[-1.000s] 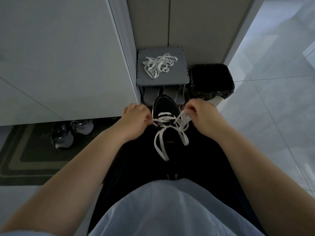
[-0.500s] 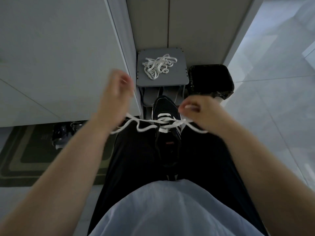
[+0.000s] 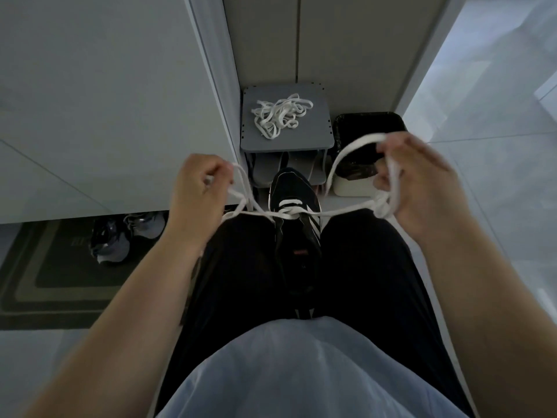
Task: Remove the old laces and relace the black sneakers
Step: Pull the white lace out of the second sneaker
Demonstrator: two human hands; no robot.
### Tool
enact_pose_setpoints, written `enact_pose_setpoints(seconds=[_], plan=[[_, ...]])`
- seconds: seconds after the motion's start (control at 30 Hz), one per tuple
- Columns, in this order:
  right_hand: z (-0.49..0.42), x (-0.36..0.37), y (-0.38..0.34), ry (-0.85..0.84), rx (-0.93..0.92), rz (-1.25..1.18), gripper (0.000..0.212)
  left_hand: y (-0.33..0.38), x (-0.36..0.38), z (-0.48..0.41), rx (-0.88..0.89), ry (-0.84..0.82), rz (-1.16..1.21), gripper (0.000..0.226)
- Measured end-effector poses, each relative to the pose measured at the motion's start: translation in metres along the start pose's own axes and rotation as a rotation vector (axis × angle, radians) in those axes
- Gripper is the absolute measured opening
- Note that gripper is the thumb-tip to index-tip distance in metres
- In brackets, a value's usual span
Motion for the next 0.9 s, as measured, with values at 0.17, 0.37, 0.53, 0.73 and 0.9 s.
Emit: enact_pose_setpoints(seconds=[0.17, 0.37, 0.53, 0.73, 0.9], plan=[[0.013, 0.014, -0.011, -0.219, -0.025, -0.003, 0.028, 0.02, -0.014, -0.004, 0.053, 0.038, 0.181, 0.018], [0.013, 0.024, 0.055, -0.454, 0.063, 1.064, 0.014, 0.033, 0.074, 0.046, 0.316, -0.735, -0.241, 0.022], [-0.006, 0.039, 0.078, -0.409, 0.034, 1.254, 0.028, 0.004, 0.083, 0.046, 0.187, -0.858, -0.474, 0.028], [-0.005, 0.049, 0.091, -0.407, 0.096, 1.445, 0.027, 0.007, 0.063, 0.015, 0.131, -0.43, -0.261, 0.012], [-0.01, 0.051, 0.09, -0.436, 0.177, 1.355, 0.037, -0.016, 0.094, 0.015, -0.03, -0.471, -0.237, 0.006]])
Point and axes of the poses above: each hand's wrist, its own z-axis away from the middle knuckle, its own x-axis out of the palm, y = z × x, the point moved 8 cm from there along -z, towards the middle knuckle, and after that the axes turned 1 degree about y, right-handed, at the moved point
